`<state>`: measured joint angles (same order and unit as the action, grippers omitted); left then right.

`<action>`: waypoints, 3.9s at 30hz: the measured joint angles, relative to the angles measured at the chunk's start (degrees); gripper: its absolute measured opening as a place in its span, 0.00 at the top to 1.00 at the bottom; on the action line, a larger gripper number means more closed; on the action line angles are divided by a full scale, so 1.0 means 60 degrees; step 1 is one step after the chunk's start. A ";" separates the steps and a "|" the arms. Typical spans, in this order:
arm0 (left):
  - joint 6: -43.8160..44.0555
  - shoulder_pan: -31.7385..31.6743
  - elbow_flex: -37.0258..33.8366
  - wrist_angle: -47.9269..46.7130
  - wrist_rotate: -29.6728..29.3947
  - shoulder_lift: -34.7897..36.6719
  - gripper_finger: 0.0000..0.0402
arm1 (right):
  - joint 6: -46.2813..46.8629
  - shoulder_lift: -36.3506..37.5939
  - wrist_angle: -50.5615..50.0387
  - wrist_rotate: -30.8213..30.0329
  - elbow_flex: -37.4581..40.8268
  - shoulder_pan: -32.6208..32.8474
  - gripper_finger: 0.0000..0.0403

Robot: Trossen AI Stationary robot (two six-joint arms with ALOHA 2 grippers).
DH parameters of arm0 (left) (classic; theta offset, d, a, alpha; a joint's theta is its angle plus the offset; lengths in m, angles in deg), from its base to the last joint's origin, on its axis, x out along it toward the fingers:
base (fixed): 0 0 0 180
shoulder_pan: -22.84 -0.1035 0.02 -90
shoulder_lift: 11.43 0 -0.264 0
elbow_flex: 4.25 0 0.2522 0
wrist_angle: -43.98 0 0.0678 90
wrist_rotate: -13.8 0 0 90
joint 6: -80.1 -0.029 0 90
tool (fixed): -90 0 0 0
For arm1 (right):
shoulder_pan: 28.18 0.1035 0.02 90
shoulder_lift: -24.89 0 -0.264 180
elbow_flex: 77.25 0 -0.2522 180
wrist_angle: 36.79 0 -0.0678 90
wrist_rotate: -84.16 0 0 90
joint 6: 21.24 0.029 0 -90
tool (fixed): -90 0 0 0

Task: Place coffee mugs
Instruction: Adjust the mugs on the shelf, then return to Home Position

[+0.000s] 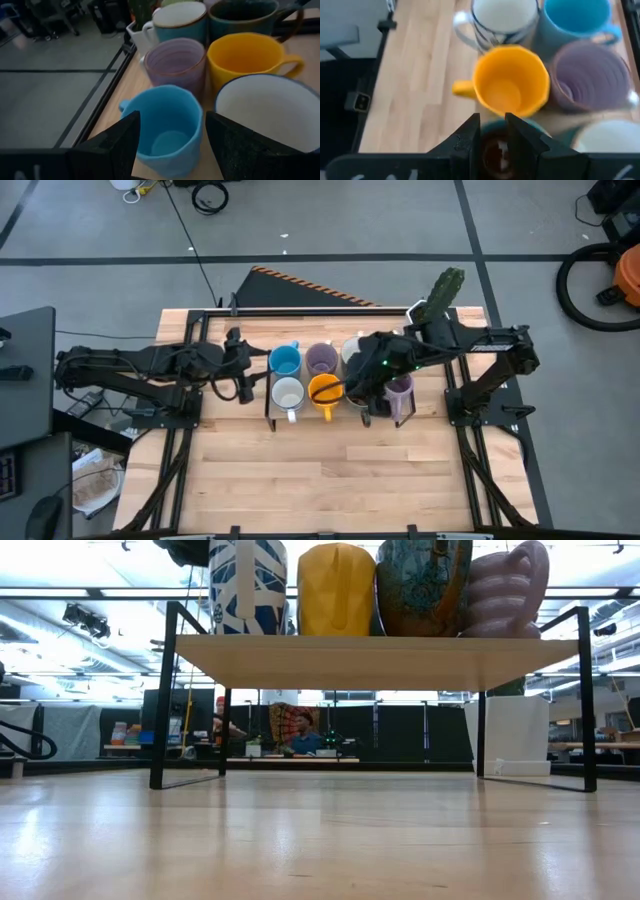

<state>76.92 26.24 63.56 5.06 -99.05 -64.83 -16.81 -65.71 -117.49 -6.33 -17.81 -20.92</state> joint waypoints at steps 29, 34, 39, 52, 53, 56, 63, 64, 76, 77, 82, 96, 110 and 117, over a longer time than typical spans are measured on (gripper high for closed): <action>0.0925 0.0393 0.0004 -0.0731 0.0729 0.0090 0.42 | -0.0906 -0.2561 0.2348 0.0191 0.0003 -0.0664 0.82; 0.0936 0.0396 0.0000 -0.0738 0.1032 0.0090 0.42 | -0.0969 -0.2706 0.2547 0.0339 0.0004 -0.0673 0.82; 0.0936 0.0393 0.0000 -0.0742 0.1031 0.0090 0.42 | -0.0998 -0.2799 0.2418 0.0342 0.0009 -0.0673 0.82; -0.0379 0.0393 -0.0046 -0.0401 0.0960 0.0090 0.42 | -0.1038 -0.2162 0.1937 0.0191 -0.0627 -0.0651 0.82; -0.0585 0.0393 -0.0141 -0.0136 0.0922 0.0117 0.42 | -0.1096 -0.2040 0.1873 0.0180 -0.0633 -0.0651 0.82; -0.0859 0.0381 -0.0584 0.0648 0.0931 0.0341 0.42 | -0.1010 -0.1721 0.1421 -0.0109 -0.0639 -0.0651 0.82; -0.0903 0.0302 -0.1649 0.1573 0.0944 0.1220 0.42 | -0.0490 -0.0431 0.1686 -0.1264 0.0763 -0.0287 0.82; -0.0877 0.0302 -0.1776 0.1690 0.1003 0.1406 0.42 | -0.0381 -0.0166 0.1860 -0.1372 0.1163 -0.0234 0.82; -0.0735 0.0302 -0.3790 0.3388 0.1351 0.3821 0.42 | 0.0171 0.3578 0.5174 -0.2347 0.5481 0.0376 0.82; -0.0652 0.0302 -0.3898 0.3436 0.1351 0.4009 0.42 | 0.0172 0.3873 0.5369 -0.2486 0.5748 0.0445 0.82; -0.0382 0.0305 -0.4437 0.3657 0.1340 0.4660 0.42 | 0.0173 0.5198 0.6293 -0.3017 0.7125 0.0737 0.81; 0.0349 0.0299 -0.6323 0.4437 0.0507 0.5804 0.42 | -0.0016 0.8836 0.8246 -0.3690 1.0538 0.1273 0.81; 0.0518 0.0298 -0.7633 0.4933 -0.0003 0.7528 0.43 | 0.0342 1.2509 0.8853 -0.3016 1.3003 0.1294 0.81; 0.0598 0.0298 -0.7686 0.4949 -0.0008 0.8046 0.49 | 0.0191 1.3756 0.9197 -0.2661 1.3977 0.1294 0.81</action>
<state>80.51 28.03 17.44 34.75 -99.09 -16.56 -15.67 16.83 -62.31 -22.30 66.05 -13.16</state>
